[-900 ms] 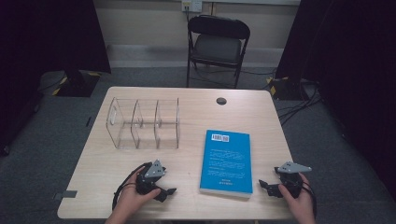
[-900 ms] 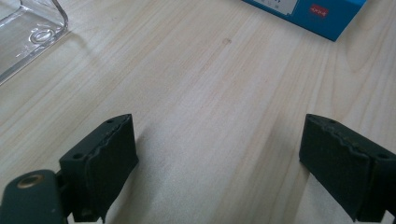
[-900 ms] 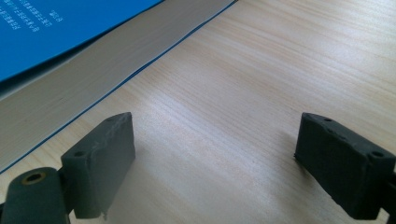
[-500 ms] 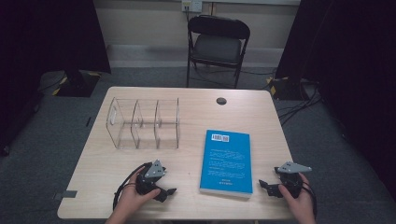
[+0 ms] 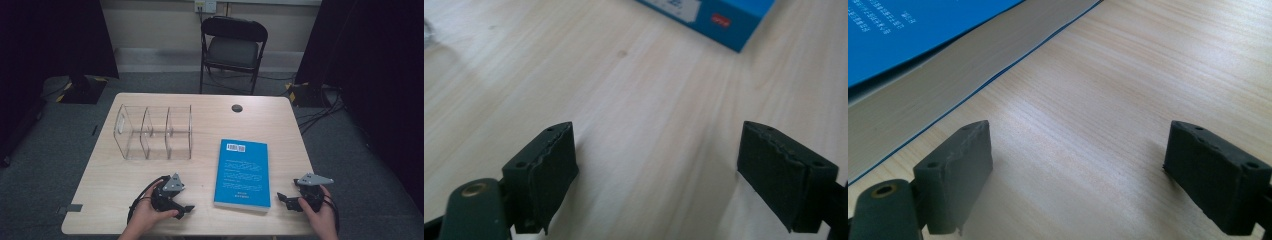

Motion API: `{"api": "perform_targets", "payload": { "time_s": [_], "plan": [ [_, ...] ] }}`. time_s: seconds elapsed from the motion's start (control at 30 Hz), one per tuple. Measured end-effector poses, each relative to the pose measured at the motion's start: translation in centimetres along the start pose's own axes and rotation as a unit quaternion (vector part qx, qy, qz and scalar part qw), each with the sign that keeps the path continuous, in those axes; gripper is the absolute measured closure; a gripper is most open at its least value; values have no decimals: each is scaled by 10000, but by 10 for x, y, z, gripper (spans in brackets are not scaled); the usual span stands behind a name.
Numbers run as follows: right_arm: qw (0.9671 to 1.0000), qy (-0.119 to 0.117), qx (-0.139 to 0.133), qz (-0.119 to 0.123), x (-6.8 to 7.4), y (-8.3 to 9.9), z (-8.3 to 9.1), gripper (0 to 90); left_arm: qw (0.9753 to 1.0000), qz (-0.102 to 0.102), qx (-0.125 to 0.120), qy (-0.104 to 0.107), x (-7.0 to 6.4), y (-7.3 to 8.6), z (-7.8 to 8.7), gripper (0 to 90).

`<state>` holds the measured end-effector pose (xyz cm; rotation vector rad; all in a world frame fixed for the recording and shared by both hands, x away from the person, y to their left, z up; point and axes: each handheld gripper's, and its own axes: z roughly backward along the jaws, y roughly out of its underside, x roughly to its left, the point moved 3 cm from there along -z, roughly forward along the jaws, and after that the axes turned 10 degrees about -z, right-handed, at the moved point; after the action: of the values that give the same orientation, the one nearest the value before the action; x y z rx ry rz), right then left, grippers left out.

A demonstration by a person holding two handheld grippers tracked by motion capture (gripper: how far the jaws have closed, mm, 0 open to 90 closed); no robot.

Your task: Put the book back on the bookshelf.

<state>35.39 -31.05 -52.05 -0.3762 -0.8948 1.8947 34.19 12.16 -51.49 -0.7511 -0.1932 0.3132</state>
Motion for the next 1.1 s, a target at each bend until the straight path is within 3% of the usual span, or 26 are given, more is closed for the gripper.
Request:
{"api": "perform_targets", "payload": {
  "time_s": [0.07, 0.23, 0.33, 0.5, 0.73, 0.77, 0.87, 0.97, 1.1],
  "plan": [
    [10000, 5, 0, 0, 0, 0, 0, 110, 9998, 15, -56, 177, -4, -6, -2, 159],
    [10000, 0, 1, -1, 0, 0, 0, 110, 9992, -16, -149, 371, -10, -16, -6, 159],
    [10000, 4, 0, -1, 0, 0, 0, 110, 9991, 23, -122, 414, -12, -20, -8, 159],
    [10000, -1, 0, -1, 0, 0, 0, 110, 9983, -155, -230, 504, -20, -36, -12, 160],
    [10000, 0, 0, -1, 0, 0, 0, 110, 9969, -448, -179, 627, -29, -54, -21, 163],
    [10000, -1, 0, 0, 0, 0, 0, 110, 9970, -381, -259, 627, -31, -57, -24, 163],
    [10000, 0, 0, -1, 0, 0, 0, 110, 9965, -492, -175, 652, -33, -63, -27, 163],
    [10000, -1, 0, 0, 0, 0, 0, 110, 9962, -437, -309, 680, -36, -70, -32, 164],
    [10000, -1, 0, -1, 0, 0, 0, 110, 9953, -585, -267, 720, -37, -79, -35, 167]
  ]
}}
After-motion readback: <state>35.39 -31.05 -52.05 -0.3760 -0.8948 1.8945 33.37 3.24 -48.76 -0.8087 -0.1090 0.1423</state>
